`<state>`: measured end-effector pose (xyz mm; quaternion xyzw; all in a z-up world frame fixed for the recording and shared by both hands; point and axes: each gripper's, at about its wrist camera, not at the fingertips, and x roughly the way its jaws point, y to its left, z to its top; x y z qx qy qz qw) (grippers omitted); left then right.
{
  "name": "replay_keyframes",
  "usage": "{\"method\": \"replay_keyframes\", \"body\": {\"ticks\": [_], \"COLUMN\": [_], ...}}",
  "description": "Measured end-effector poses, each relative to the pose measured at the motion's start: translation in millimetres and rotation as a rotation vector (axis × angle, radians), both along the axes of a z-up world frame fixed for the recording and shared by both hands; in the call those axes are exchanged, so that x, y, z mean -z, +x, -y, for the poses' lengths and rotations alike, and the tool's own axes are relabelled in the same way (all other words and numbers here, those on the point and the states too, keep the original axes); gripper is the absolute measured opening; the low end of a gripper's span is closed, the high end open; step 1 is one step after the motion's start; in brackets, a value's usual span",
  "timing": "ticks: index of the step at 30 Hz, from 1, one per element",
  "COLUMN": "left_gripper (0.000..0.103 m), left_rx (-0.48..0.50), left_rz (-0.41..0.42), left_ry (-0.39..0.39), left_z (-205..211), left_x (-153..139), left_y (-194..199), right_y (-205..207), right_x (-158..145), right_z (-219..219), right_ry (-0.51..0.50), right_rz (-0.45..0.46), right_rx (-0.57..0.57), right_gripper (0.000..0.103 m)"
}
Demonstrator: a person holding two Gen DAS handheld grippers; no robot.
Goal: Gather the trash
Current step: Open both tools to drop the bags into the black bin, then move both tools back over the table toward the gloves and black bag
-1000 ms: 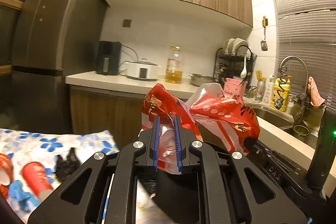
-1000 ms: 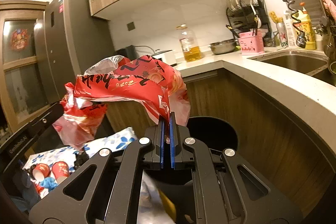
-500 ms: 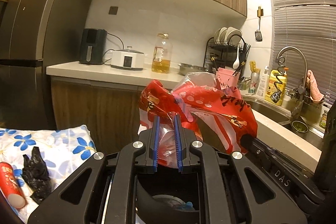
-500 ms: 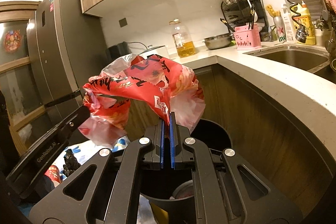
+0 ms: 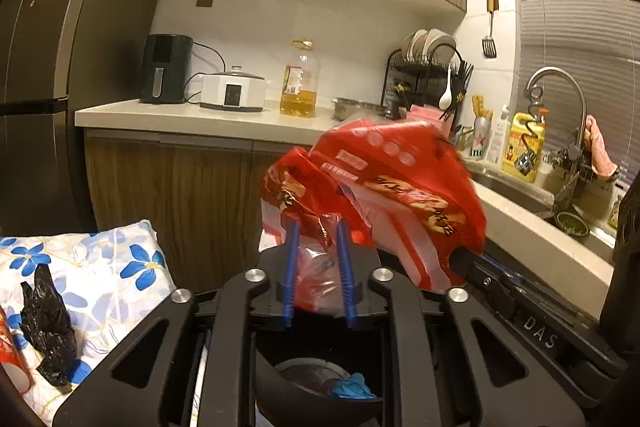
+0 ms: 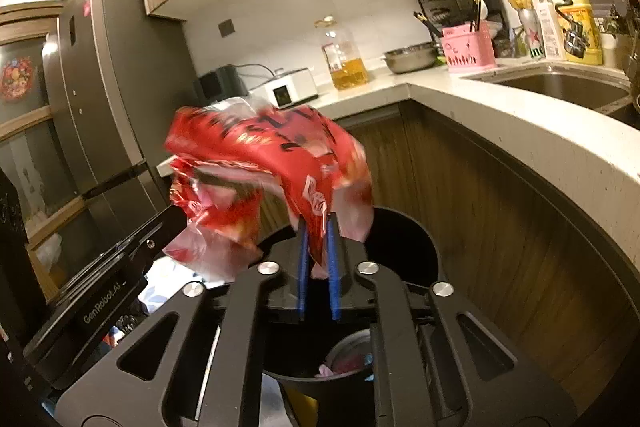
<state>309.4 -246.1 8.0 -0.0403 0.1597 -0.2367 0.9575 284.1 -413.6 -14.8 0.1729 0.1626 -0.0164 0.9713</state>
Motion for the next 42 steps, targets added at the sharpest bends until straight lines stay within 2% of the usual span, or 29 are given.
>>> {"method": "replay_keyframes", "body": {"ticks": [1, 3, 5, 7, 9, 13, 14, 16, 18, 20, 23, 32, 42], "left_gripper": [0.022, 0.022, 0.024, 0.039, 0.043, 0.066, 0.068, 0.079, 0.085, 0.086, 0.087, 0.088, 0.088], "left_rx": [0.001, 0.000, -0.014, -0.025, -0.038, -0.075, -0.093, -0.130, -0.179, -0.211, -0.307, -0.592, -0.735], "left_rz": [-0.003, -0.011, -0.017, -0.029, -0.041, -0.047, -0.045, -0.044, -0.036, -0.041, -0.068, -0.107, -0.095], "left_ry": [0.001, 0.003, 0.011, 0.009, 0.001, 0.006, 0.018, 0.042, 0.065, 0.077, 0.081, 0.072, 0.058], "left_z": [0, 0, -2, -5, -11, -23, -27, -33, -42, -52, -77, -169, -240], "left_x": [1, 4, 6, 8, 10, 13, 15, 18, 22, 25, 32, 50, 52], "left_y": [1, 1, 3, 4, 5, 1, -2, -7, -15, -23, -37, -84, -115], "right_y": [0, 0, -1, -2, -4, -8, -10, -12, -16, -19, -23, -22, -1], "right_x": [1, 2, 3, 4, 4, 3, 3, 2, 2, 2, 3, 16, 28], "right_z": [0, 1, 2, 3, 4, 2, 0, -5, -10, -16, -31, -99, -194], "right_ry": [0.001, 0.003, 0.007, 0.004, 0.009, -0.002, -0.006, -0.015, -0.025, -0.033, -0.037, -0.057, -0.077], "right_rz": [-0.005, -0.013, -0.012, -0.013, -0.015, -0.009, -0.007, -0.004, 0.004, 0.007, 0.008, -0.025, -0.031], "right_rx": [0.001, 0.008, 0.013, 0.020, 0.025, 0.027, 0.024, 0.016, 0.009, 0.000, -0.036, -0.198, -0.374], "right_gripper": [0.017, 0.032, 0.036, 0.038, 0.041, 0.046, 0.048, 0.051, 0.056, 0.058, 0.061, 0.062, 0.062]}}
